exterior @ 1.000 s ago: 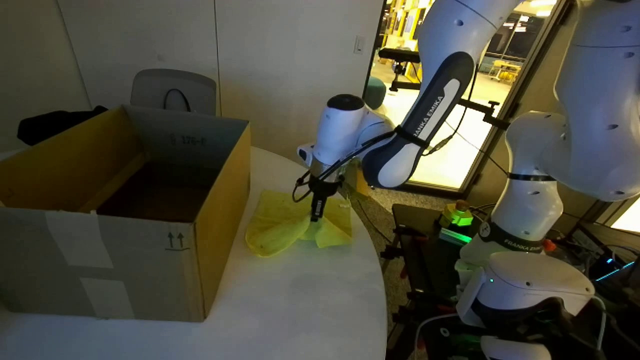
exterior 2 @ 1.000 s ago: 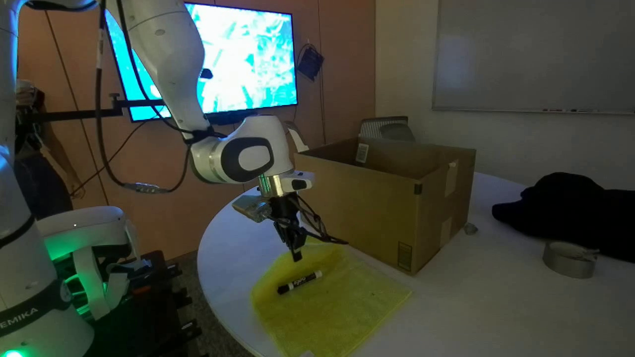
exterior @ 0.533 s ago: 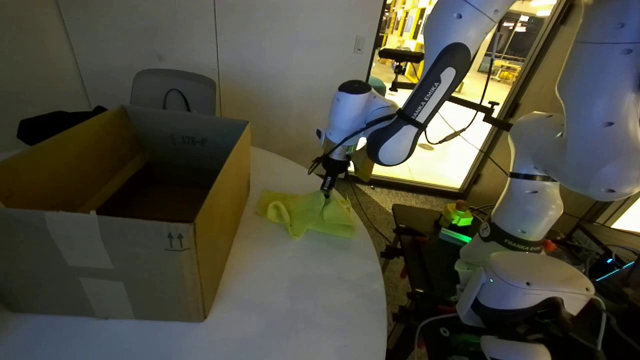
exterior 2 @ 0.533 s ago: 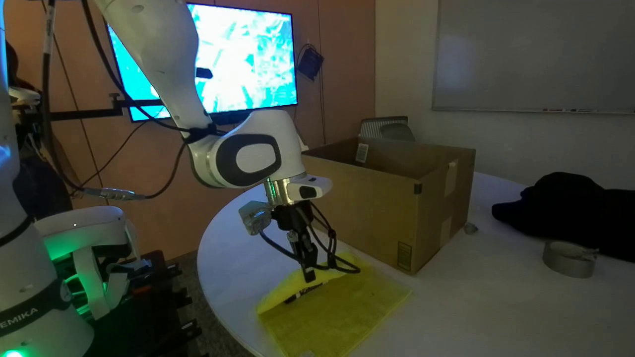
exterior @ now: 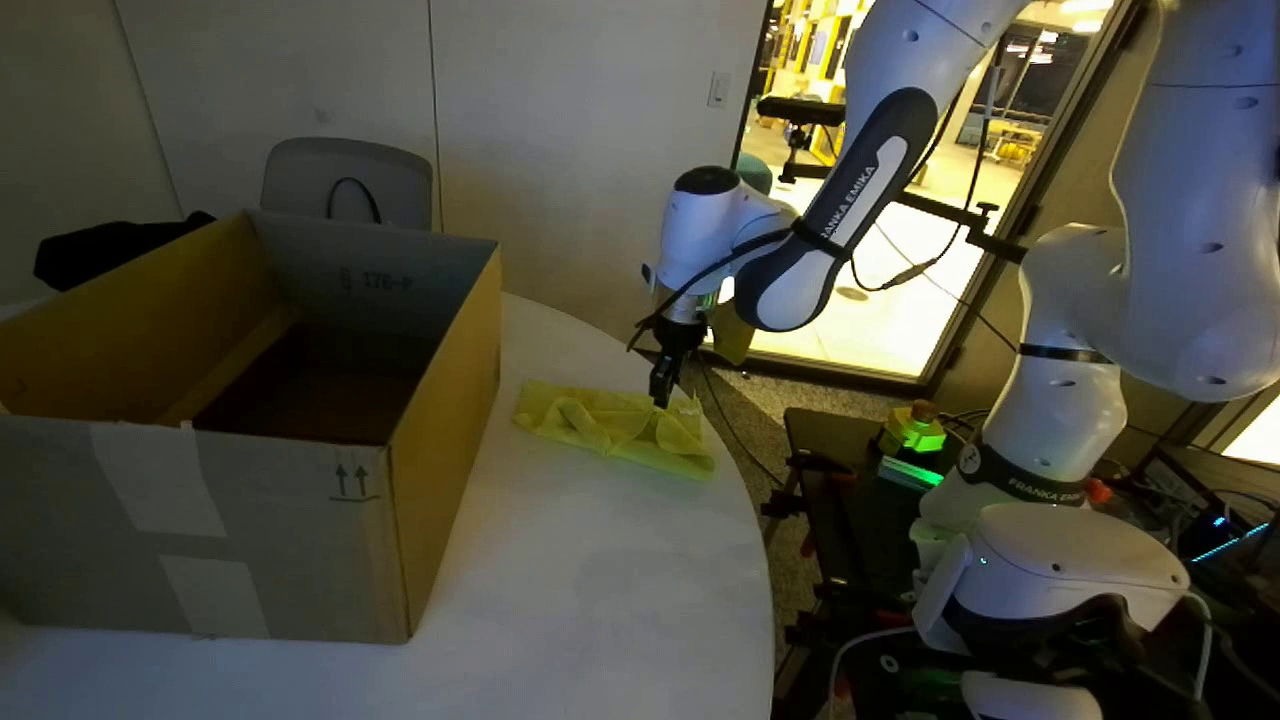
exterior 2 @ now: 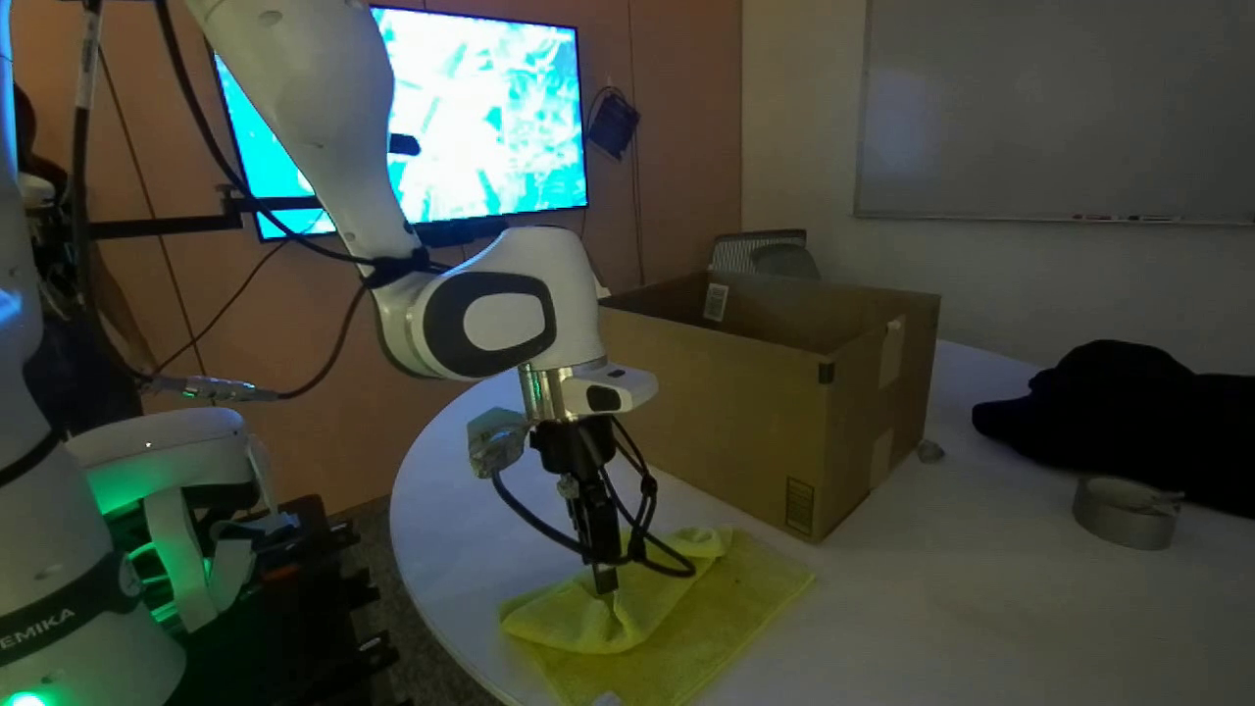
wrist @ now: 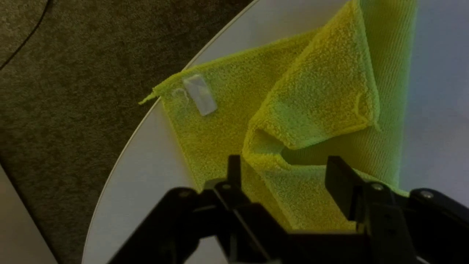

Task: Put the marker on the towel, fold the towel and then put the folded towel in the box

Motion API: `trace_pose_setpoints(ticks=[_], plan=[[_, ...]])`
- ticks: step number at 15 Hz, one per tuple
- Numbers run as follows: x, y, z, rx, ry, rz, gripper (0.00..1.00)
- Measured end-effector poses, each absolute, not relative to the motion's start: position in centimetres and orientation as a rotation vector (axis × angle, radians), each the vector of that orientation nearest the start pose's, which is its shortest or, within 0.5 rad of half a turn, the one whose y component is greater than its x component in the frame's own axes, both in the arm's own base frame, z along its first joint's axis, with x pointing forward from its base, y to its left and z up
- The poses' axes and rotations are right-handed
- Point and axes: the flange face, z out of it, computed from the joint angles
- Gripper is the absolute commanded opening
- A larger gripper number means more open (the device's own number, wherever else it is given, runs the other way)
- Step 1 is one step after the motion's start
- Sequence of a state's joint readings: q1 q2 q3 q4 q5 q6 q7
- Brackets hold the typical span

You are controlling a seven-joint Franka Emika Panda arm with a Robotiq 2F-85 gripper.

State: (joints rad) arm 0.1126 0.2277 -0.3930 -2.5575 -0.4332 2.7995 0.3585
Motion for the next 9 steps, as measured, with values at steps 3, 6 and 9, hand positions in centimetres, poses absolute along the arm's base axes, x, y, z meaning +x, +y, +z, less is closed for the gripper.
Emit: trace_pose_setpoints(ticks=[3, 6, 9], plan=[[42.6, -11.9, 18.3, -3.35, 0.4, 0.018, 1.0], [41.4, -12.3, 17.4, -3.345, 0.422, 0.083, 1.0], [40.7, -13.0, 16.0, -3.342, 0.447, 0.138, 1.0]])
